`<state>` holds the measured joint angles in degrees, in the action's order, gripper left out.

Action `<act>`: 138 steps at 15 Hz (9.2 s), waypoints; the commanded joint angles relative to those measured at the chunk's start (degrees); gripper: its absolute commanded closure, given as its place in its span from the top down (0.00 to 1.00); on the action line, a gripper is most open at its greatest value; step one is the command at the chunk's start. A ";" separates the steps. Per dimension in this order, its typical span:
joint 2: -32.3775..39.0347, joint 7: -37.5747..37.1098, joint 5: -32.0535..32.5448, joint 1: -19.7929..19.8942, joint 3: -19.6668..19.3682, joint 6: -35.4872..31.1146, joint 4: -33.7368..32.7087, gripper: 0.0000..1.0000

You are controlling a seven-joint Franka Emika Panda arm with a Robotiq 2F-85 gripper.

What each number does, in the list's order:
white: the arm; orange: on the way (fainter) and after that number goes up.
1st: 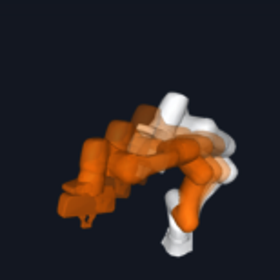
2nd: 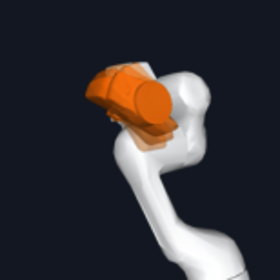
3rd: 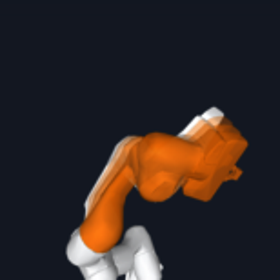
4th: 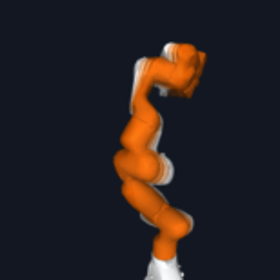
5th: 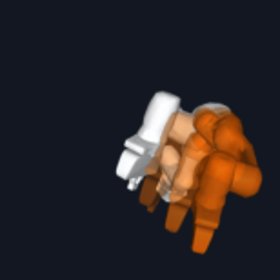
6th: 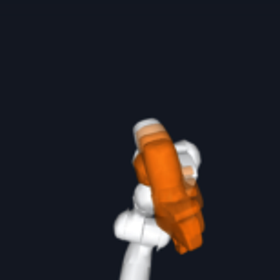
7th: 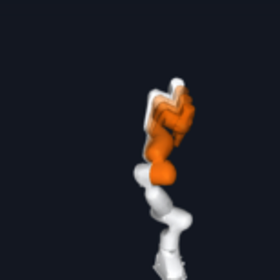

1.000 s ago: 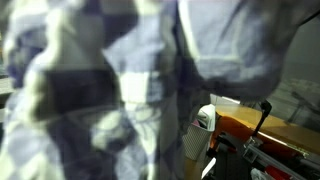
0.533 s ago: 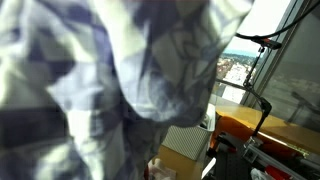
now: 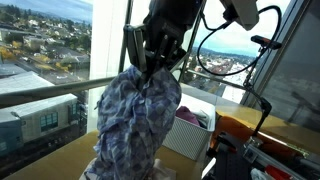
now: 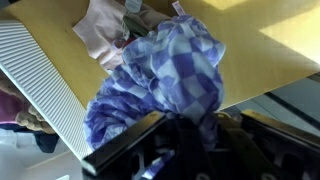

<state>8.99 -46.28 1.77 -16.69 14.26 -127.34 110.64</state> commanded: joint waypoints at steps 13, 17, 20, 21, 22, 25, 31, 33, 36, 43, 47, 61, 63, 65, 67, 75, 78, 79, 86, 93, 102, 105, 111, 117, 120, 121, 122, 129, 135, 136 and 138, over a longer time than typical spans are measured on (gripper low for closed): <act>-1.10 1.32 -1.76 0.76 -2.22 -3.67 7.89 0.89; -3.94 2.03 -0.95 3.87 -4.80 -4.37 9.86 1.00; -4.79 2.71 -0.16 6.87 -7.42 -5.18 12.04 1.00; -4.64 2.80 0.06 7.72 -8.18 -5.80 12.78 1.00; -4.34 3.19 0.37 8.72 -9.11 -6.30 13.41 1.00; -2.69 3.02 1.64 10.74 -11.32 -8.66 15.32 1.00; 2.65 1.81 4.36 12.43 -15.19 -15.12 19.99 1.00; 4.98 1.62 5.41 12.22 -16.63 -17.85 20.95 1.00; 9.11 1.49 6.51 11.78 -19.06 -22.09 21.23 1.00; 19.00 2.11 6.26 9.45 -23.94 -29.58 20.69 1.00; 21.66 3.76 4.00 9.11 -23.94 -31.16 20.38 0.74; 12.25 10.23 -5.81 10.22 -21.08 -26.10 21.77 0.05; 8.74 9.62 -5.53 9.82 -21.36 -24.28 22.04 0.05; 4.43 8.72 -4.49 9.43 -21.63 -22.04 21.93 0.05; -0.15 7.91 -3.49 9.40 -21.37 -19.44 21.17 0.05; -15.38 5.12 -3.12 9.67 -13.28 -8.54 14.23 0.05; -18.01 3.32 -4.08 8.30 -7.91 -5.95 11.56 0.05; -18.14 1.99 -3.58 7.46 -5.69 -5.68 11.07 0.05; -13.99 -2.02 -2.05 3.00 3.75 -6.21 9.78 0.05; -4.83 -2.93 1.51 1.44 3.37 -7.13 10.15 0.05; -2.61 -2.18 2.54 1.90 -1.30 -6.47 10.72 0.75; -5.26 -1.21 2.68 3.94 -3.94 -6.83 12.24 0.96; -5.62 -0.05 7.47 11.10 -11.10 -8.85 16.04 1.00; -0.42 -1.03 11.88 15.94 -17.18 -15.19 21.49 1.00; 3.40 -0.99 13.32 16.86 -20.17 -19.56 23.99 1.00; 4.71 -1.06 13.85 16.92 -21.27 -20.94 24.57 1.00; 6.15 -0.96 14.30 16.94 -22.48 -22.33 25.13 1.00; 14.95 -0.76 17.07 14.73 -31.09 -30.21 25.21 1.00; 18.05 0.06 14.01 12.42 -33.10 -32.93 24.85 0.74; 18.14 0.07 13.56 12.20 -32.97 -32.94 24.87 0.73; 17.87 0.33 12.29 11.99 -32.40 -32.71 25.01 0.62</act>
<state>25.86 -46.68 16.41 -3.51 -17.70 -159.04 136.06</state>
